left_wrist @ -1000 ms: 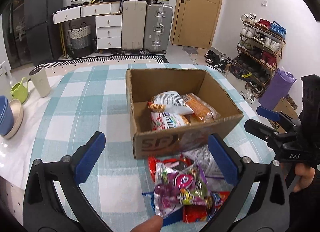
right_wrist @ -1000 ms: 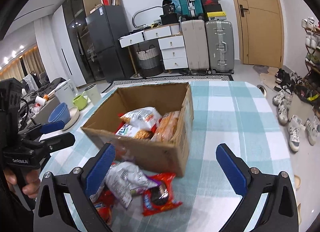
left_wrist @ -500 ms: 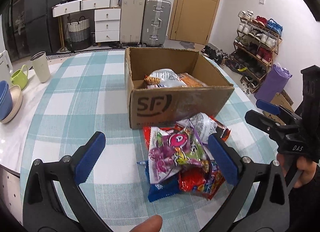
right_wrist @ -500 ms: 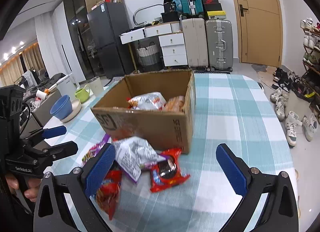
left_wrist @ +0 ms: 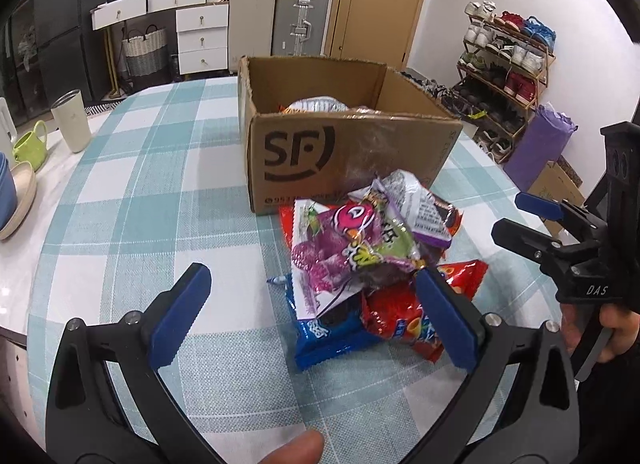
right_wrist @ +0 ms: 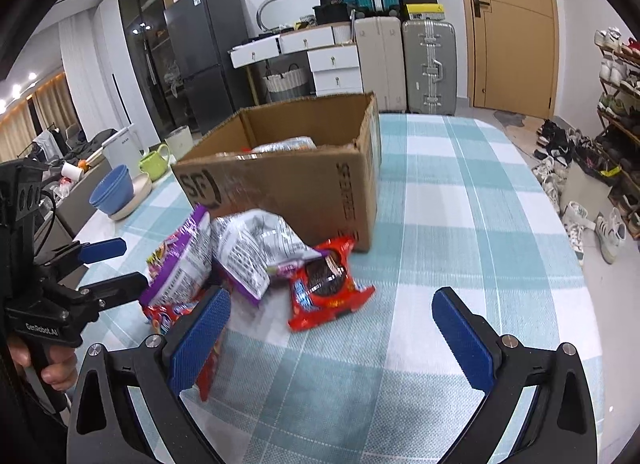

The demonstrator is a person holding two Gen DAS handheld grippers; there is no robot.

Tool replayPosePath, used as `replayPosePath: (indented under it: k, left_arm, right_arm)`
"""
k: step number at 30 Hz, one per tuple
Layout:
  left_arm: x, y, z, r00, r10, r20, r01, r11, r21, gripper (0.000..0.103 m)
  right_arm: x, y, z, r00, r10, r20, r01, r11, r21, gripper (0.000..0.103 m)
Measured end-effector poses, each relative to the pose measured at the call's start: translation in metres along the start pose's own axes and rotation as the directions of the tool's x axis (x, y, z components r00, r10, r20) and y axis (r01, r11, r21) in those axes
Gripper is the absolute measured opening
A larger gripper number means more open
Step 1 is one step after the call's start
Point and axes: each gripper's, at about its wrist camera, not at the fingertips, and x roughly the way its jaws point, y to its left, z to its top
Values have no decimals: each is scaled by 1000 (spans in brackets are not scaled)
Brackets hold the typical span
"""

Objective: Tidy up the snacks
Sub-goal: 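Withdraw both grippers from the box toward the snack pile, then grasp the purple candy bag with left gripper while right gripper grasps red Oreo pack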

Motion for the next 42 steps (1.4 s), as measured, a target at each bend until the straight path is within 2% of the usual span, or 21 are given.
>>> replayPosePath:
  k: [12, 19, 23, 29, 31, 35, 37, 38, 40, 42]
  left_arm:
    - [22, 13, 8, 996, -86, -28, 83, 993, -81, 102]
    - [30, 15, 16, 982, -184, -37, 178, 975, -137, 102]
    - [37, 11, 19, 984, -173, -51, 166, 979, -117, 102]
    - [51, 6, 25, 980, -180, -81, 170, 978, -119, 102]
    - [55, 5, 25, 980, -179, -92, 167, 978, -122, 102]
    - [62, 6, 25, 979, -178, -101, 164, 976, -141, 102]
    - [66, 6, 25, 974, -195, -114, 178, 973, -146, 94]
    - [68, 5, 25, 970, -213, -119, 195, 970, -146, 86]
    - [69, 4, 24, 970, -217, -111, 202, 970, -138, 84]
    - [68, 2, 24, 973, -209, -103, 196, 973, -123, 79]
  right_arm:
    - [31, -13, 4, 998, -7, -66, 6, 1000, -16, 102]
    - [58, -17, 7, 991, -19, -136, 8, 997, -76, 102]
    - [76, -17, 9, 985, -19, -172, 1, 994, -107, 102]
    - [90, -8, 19, 985, -28, -170, -2, 984, -177, 102]
    - [93, -5, 22, 986, -28, -164, -4, 981, -193, 98]
    - [100, -6, 21, 984, -15, -178, -20, 980, -197, 79]
    - [100, -6, 19, 984, -6, -180, -30, 980, -199, 76]
    - [100, -7, 18, 983, -3, -182, -34, 980, -198, 73]
    - [100, -8, 16, 983, 6, -182, -44, 979, -201, 69]
    - [99, -7, 14, 982, 20, -185, -59, 977, -203, 60]
